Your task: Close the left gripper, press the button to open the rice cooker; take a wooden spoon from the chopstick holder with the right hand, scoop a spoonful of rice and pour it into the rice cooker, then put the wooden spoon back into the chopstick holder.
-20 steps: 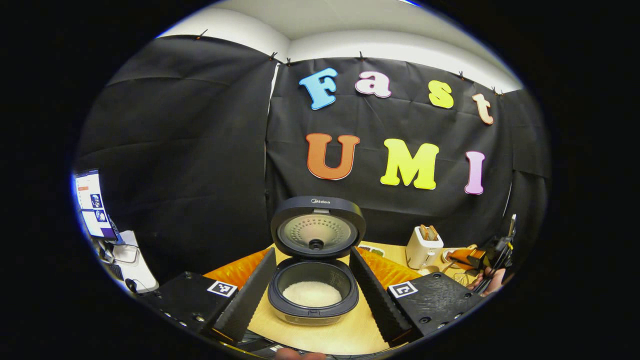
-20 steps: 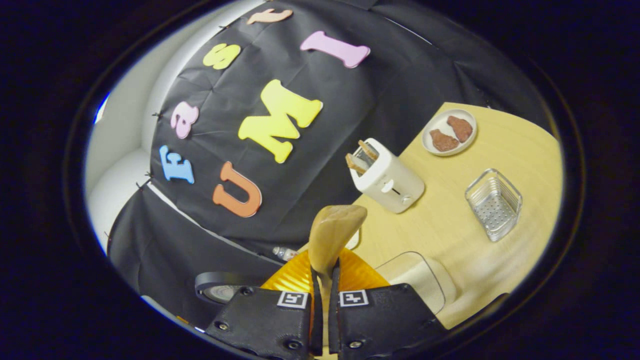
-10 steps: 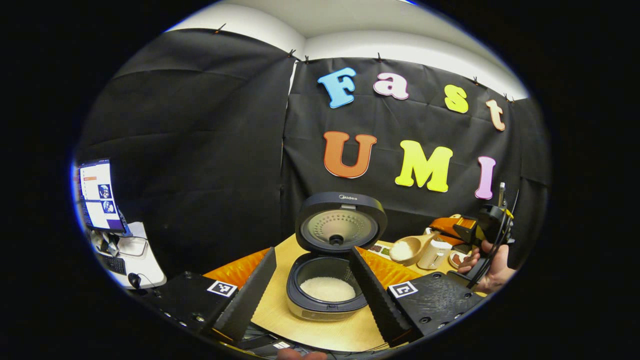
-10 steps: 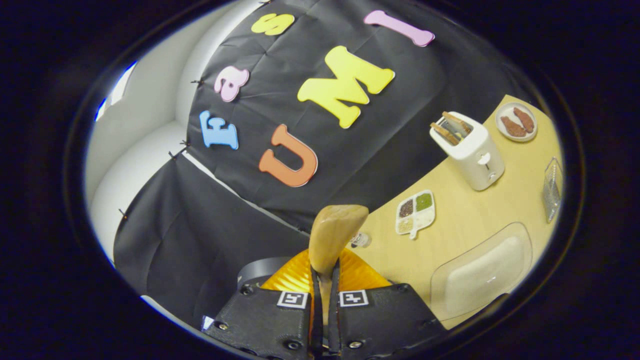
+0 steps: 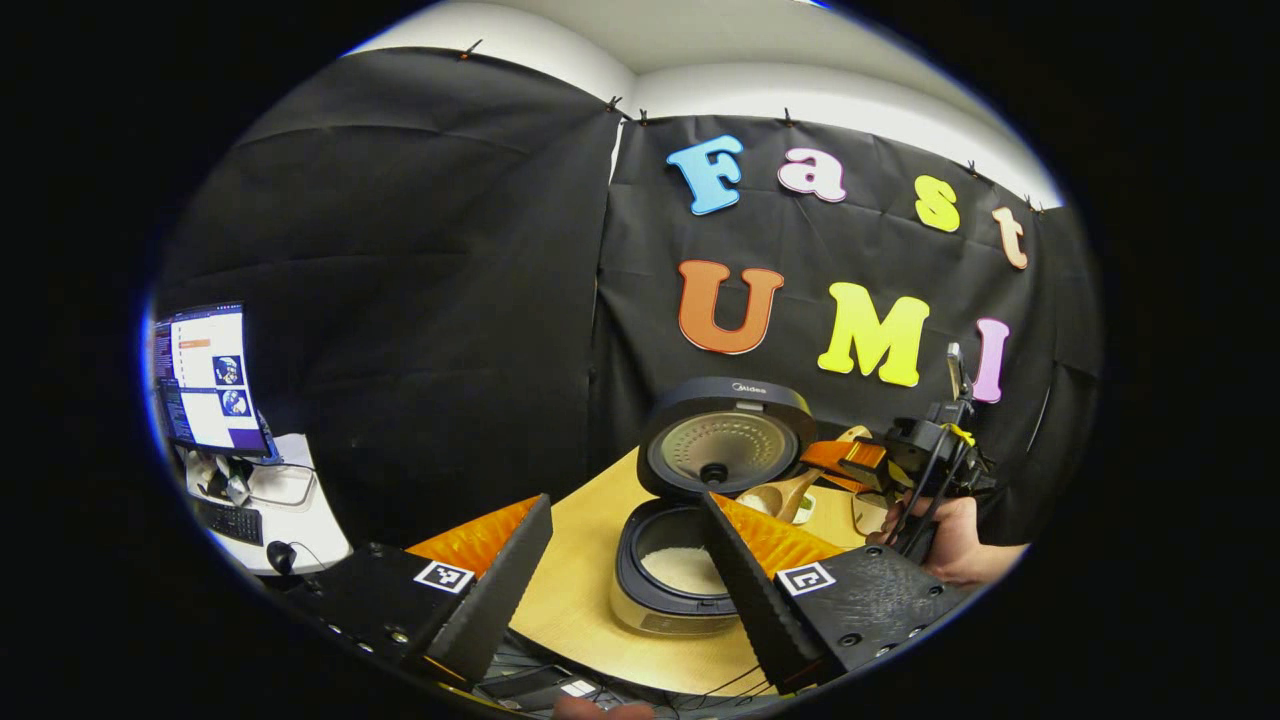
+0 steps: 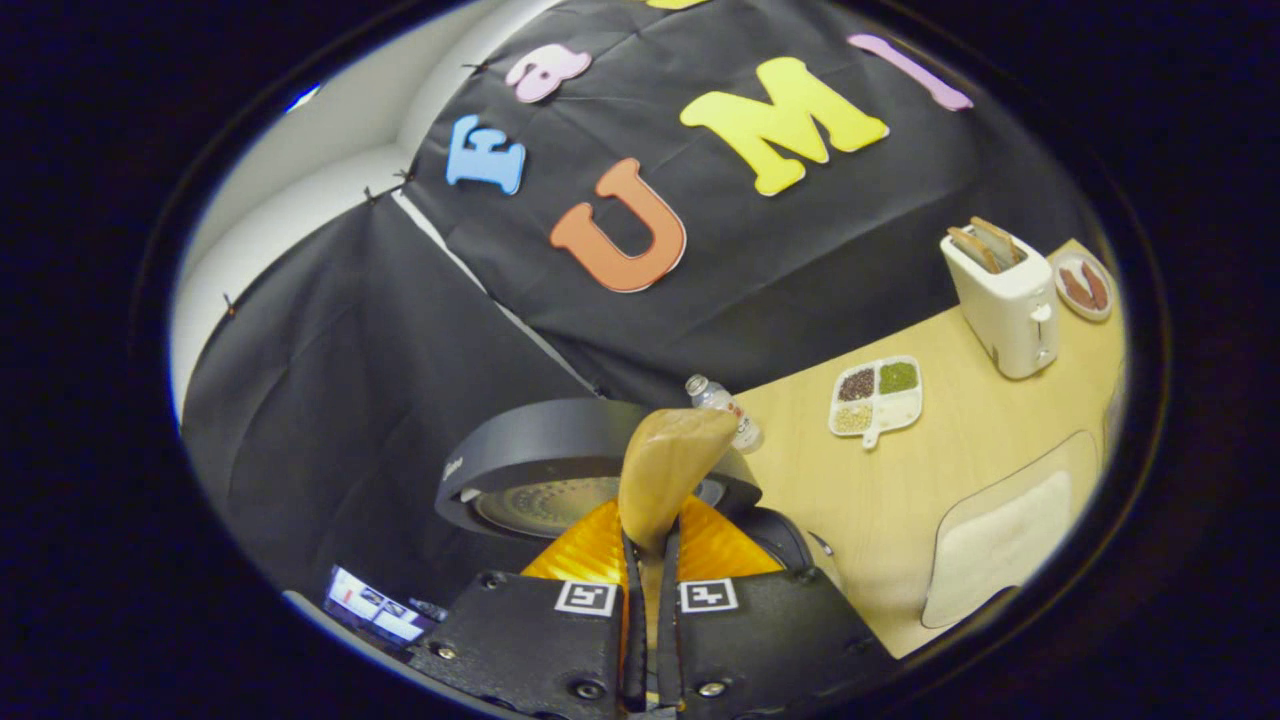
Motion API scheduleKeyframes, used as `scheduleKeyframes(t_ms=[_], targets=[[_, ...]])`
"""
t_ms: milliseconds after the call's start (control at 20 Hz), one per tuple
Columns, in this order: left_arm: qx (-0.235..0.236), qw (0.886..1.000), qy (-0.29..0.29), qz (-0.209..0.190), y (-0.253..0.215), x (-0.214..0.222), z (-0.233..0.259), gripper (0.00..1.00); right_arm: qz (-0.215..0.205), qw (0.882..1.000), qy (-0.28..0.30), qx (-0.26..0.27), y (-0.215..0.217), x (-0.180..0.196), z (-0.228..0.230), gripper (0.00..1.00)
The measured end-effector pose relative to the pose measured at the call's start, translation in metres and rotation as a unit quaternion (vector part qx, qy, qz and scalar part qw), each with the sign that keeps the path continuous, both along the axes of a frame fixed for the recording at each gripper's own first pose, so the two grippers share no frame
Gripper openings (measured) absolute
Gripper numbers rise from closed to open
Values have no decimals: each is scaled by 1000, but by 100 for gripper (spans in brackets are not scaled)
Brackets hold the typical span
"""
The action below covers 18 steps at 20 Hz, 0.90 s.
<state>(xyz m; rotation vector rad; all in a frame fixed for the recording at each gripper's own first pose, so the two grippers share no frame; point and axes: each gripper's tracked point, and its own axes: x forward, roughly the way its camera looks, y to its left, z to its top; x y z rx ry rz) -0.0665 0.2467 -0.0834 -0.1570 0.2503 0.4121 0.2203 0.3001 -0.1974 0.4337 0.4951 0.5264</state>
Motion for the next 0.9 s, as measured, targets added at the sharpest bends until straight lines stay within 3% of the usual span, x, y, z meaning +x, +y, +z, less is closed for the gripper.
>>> scheduleKeyframes(t_ms=[400,600,900], targets=[[-21,1000,4,18,19,-13,-12,95,40,983,-80,-157,25,-11,-22,10],[-23,999,3,24,22,-18,-15,95,48,969,-113,-214,34,-17,-23,10],[-31,999,-5,28,24,-19,-16,95,56,937,-177,-294,43,-23,-19,10]])
